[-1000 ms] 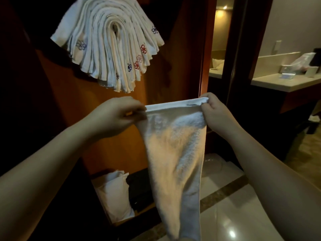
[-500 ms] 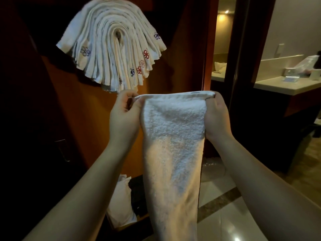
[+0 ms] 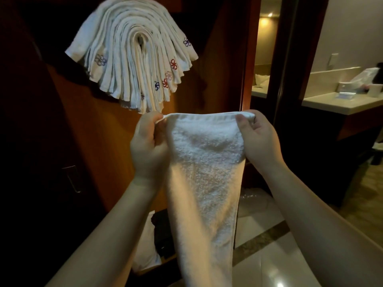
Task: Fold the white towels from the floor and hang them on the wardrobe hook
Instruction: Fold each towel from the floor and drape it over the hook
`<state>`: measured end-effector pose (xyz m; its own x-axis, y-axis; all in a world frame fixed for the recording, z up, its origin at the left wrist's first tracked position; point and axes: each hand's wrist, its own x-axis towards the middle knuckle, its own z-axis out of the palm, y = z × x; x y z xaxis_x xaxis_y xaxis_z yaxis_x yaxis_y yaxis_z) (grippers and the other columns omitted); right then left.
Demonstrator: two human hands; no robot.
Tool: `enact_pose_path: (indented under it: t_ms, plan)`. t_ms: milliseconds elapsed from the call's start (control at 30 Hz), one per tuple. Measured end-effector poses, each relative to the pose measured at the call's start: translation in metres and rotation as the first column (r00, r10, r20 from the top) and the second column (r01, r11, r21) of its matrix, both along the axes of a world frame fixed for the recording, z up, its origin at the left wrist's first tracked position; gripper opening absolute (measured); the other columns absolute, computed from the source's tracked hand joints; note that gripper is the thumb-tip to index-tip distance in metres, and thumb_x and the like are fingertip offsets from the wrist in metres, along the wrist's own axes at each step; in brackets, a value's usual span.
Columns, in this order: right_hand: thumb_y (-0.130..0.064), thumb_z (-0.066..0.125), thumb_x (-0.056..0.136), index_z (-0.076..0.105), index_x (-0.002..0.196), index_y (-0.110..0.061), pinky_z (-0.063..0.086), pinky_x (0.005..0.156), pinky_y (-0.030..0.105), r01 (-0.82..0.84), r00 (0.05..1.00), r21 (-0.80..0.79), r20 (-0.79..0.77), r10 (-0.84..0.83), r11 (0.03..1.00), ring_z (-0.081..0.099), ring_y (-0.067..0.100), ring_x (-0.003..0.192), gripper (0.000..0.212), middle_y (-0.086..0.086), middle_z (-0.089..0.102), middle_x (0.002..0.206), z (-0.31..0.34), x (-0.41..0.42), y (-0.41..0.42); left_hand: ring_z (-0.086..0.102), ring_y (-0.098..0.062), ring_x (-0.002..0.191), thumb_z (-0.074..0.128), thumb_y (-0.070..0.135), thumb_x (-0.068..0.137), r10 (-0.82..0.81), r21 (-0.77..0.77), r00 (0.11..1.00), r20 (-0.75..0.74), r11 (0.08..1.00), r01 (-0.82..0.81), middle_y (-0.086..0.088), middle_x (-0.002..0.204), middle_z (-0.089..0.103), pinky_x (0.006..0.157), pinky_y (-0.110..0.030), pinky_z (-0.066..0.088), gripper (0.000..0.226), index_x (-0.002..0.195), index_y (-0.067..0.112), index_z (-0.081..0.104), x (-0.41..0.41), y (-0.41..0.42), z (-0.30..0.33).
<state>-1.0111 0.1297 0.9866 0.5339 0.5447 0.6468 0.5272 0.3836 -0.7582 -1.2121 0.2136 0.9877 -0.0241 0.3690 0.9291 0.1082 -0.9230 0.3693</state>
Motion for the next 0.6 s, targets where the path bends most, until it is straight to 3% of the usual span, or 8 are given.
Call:
enact_pose_path:
  t_ms: [67,133,167,267,333,400,433,600]
  plan:
    - [-0.044,0.052,0.103,0.059,0.093,-0.044,0.050,0.062,0.011,0.039,0.999,0.003,0.035,-0.039,0.999,0.067,-0.003,0.080,0.012,-0.028,0.068,0.088,0.003,0.000,-0.003,0.050,-0.009,0.071,0.051,0.044,0.101,0.032,0.082,0.999,-0.035,0.996,-0.029,0.002,0.084,0.054,0.063,-0.007,0.039,0.030,0.099,0.015,0.057,-0.001,0.003,0.002]
    - [-0.041,0.049,0.106,0.058,0.094,-0.044,0.049,0.062,0.008,0.062,0.997,0.024,0.037,-0.063,0.998,0.067,-0.006,0.079,0.015,-0.031,0.067,0.088,0.007,-0.003,-0.005,0.053,-0.004,0.074,0.052,0.043,0.102,-0.003,0.066,1.000,-0.016,0.998,0.004,0.007,0.087,0.056,0.064,-0.012,0.043,0.018,0.104,0.026,0.056,-0.002,0.004,0.003]
    - [-0.039,0.049,0.106,0.057,0.094,-0.044,0.048,0.062,0.008,0.068,0.997,0.038,0.034,-0.069,0.997,0.066,-0.007,0.078,0.015,-0.032,0.067,0.086,0.008,-0.004,-0.005,0.057,-0.004,0.078,0.056,0.036,0.101,-0.055,0.010,0.998,-0.004,0.998,0.055,0.010,0.090,0.057,0.066,-0.017,0.048,0.004,0.105,0.036,0.054,-0.002,0.004,0.002]
    - [-0.038,0.048,0.106,0.058,0.095,-0.043,0.047,0.064,0.007,0.058,0.998,0.057,0.025,-0.060,0.997,0.065,-0.009,0.080,0.015,-0.032,0.067,0.086,0.013,-0.007,-0.005,0.065,-0.009,0.108,0.067,0.036,0.092,-0.211,-0.215,0.977,0.044,0.953,0.215,0.006,0.116,0.060,0.084,-0.024,0.057,0.036,0.114,0.050,0.041,-0.006,0.010,-0.009]
    - [-0.041,0.047,0.105,0.059,0.095,-0.043,0.049,0.067,0.008,0.040,0.999,0.063,0.009,-0.041,0.997,0.065,-0.006,0.082,0.016,-0.023,0.068,0.088,0.015,-0.008,-0.004,0.068,-0.007,0.104,0.073,0.049,0.086,-0.337,-0.474,0.941,0.006,0.828,0.299,0.010,0.116,0.065,0.077,-0.021,0.059,0.042,0.115,0.048,0.043,-0.006,0.014,-0.019]
    - [-0.042,0.047,0.103,0.060,0.094,-0.043,0.049,0.068,0.009,0.028,1.000,0.065,0.004,-0.028,0.998,0.066,-0.004,0.084,0.017,-0.017,0.069,0.089,0.016,-0.009,-0.001,0.072,-0.007,0.092,0.069,0.055,0.080,-0.481,-0.706,0.876,0.012,0.617,0.349,0.012,0.107,0.073,0.066,-0.019,0.058,0.027,0.104,0.045,0.061,-0.001,0.015,-0.030]
    - [-0.042,0.047,0.103,0.060,0.093,-0.044,0.048,0.068,0.008,0.025,1.000,0.063,0.005,-0.025,0.998,0.065,-0.004,0.084,0.017,-0.019,0.069,0.089,0.017,-0.010,0.000,0.074,-0.009,0.087,0.064,0.057,0.079,-0.493,-0.752,0.870,-0.003,0.575,0.323,0.009,0.102,0.075,0.063,-0.021,0.057,0.023,0.097,0.043,0.068,0.002,0.014,-0.033]
    - [-0.055,0.044,0.099,0.060,0.088,-0.056,0.050,0.063,0.014,0.075,0.997,0.046,-0.022,-0.074,0.996,0.066,-0.001,0.080,0.020,-0.022,0.068,0.090,0.016,-0.002,0.004,0.069,-0.020,0.068,0.055,0.075,0.083,-0.312,-0.690,0.948,0.058,0.674,0.264,0.001,0.078,0.072,0.059,-0.034,0.055,0.047,0.079,0.030,0.067,0.007,0.015,-0.040]
